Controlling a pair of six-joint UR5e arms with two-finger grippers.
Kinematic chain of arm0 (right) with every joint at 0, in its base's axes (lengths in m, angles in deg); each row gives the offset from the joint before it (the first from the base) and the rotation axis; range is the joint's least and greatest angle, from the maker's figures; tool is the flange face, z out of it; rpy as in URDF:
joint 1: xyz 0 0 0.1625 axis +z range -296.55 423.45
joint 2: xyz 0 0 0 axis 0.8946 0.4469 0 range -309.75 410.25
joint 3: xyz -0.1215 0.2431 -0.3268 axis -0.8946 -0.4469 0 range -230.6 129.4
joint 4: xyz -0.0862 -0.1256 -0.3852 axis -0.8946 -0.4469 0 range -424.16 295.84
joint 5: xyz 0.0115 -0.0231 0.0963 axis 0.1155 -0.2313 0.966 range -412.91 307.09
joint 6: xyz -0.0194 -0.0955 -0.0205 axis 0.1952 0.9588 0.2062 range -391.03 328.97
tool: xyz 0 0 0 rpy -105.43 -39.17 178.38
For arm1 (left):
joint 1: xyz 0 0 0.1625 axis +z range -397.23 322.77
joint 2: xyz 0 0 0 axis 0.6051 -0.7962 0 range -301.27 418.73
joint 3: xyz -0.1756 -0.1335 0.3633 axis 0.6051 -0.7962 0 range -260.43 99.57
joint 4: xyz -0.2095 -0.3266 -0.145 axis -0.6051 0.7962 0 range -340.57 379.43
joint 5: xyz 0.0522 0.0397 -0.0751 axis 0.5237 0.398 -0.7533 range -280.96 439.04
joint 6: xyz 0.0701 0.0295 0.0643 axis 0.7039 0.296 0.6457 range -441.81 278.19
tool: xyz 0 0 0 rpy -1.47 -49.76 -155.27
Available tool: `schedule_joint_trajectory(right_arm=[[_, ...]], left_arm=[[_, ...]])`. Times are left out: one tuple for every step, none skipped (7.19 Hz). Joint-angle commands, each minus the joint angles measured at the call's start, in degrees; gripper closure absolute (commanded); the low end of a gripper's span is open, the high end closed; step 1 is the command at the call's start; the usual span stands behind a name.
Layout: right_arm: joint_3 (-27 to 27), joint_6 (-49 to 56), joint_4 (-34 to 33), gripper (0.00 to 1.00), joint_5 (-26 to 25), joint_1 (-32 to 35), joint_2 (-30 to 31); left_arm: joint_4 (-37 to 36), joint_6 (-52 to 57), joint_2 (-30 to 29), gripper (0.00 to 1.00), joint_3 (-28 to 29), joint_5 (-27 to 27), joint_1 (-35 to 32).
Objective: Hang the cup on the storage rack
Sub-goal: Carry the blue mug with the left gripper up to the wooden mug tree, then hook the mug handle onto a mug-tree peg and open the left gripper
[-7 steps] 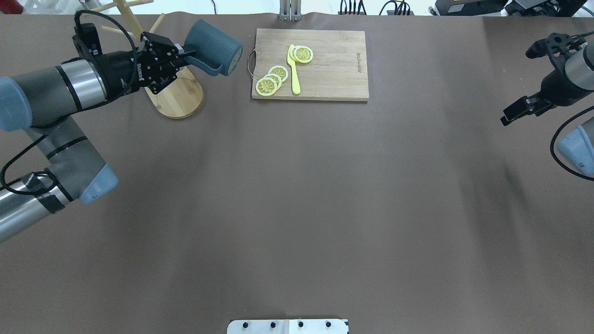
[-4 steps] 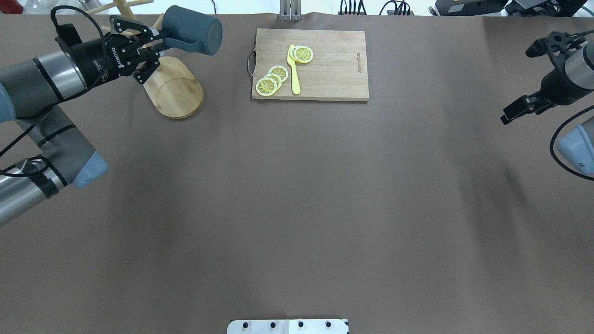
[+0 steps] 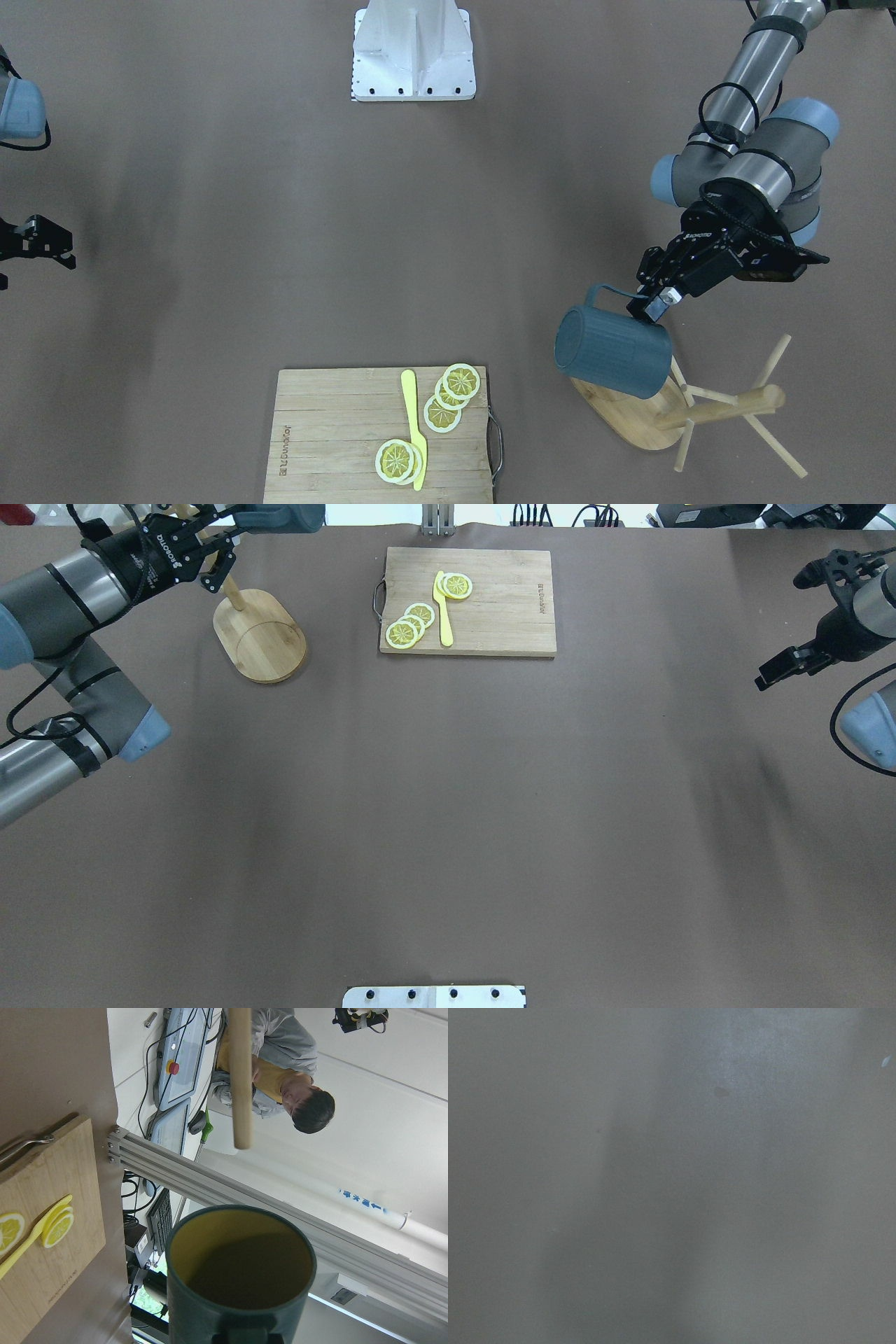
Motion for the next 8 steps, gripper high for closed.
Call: schedule_joint_trajectory(right_arm=[[0.1,0.0,0.0,0.0,0.0,0.0,0.1],[0.1,0.0,0.1,0.0,0.0,0.0,0.1],[0.1,0.0,0.0,0.0,0.0,0.0,0.1],[0.1,0.0,0.1,0.0,0.0,0.0,0.1],[0.1,0.1,0.0,0.0,0.0,0.0,0.1],[0.1,0.0,0.0,0.0,0.1,0.1,0.1],[0.1,0.0,0.0,0.0,0.1,0.1,0.1],[0.1,0.1,0.0,0.0,0.1,0.0,0.1]], left_arm=[[0.6,-7.8,-0.8,1.0,2.6,0.9,-0.4],[3.5,-10.7,-0.9,1.0,4.4,3.8,-0.4],[6.7,-10.9,-0.9,1.0,6.9,3.8,-0.4],[6.9,-10.9,-0.9,1.0,7.5,3.9,-0.4],[6.9,-10.9,-0.9,1.0,7.7,4.0,-0.4],[7.0,-11.0,-0.9,1.0,8.1,4.0,-0.4],[7.0,-11.0,-0.9,1.0,8.7,4.0,-0.6],[7.0,-12.8,-0.8,1.0,9.1,4.0,-0.8]])
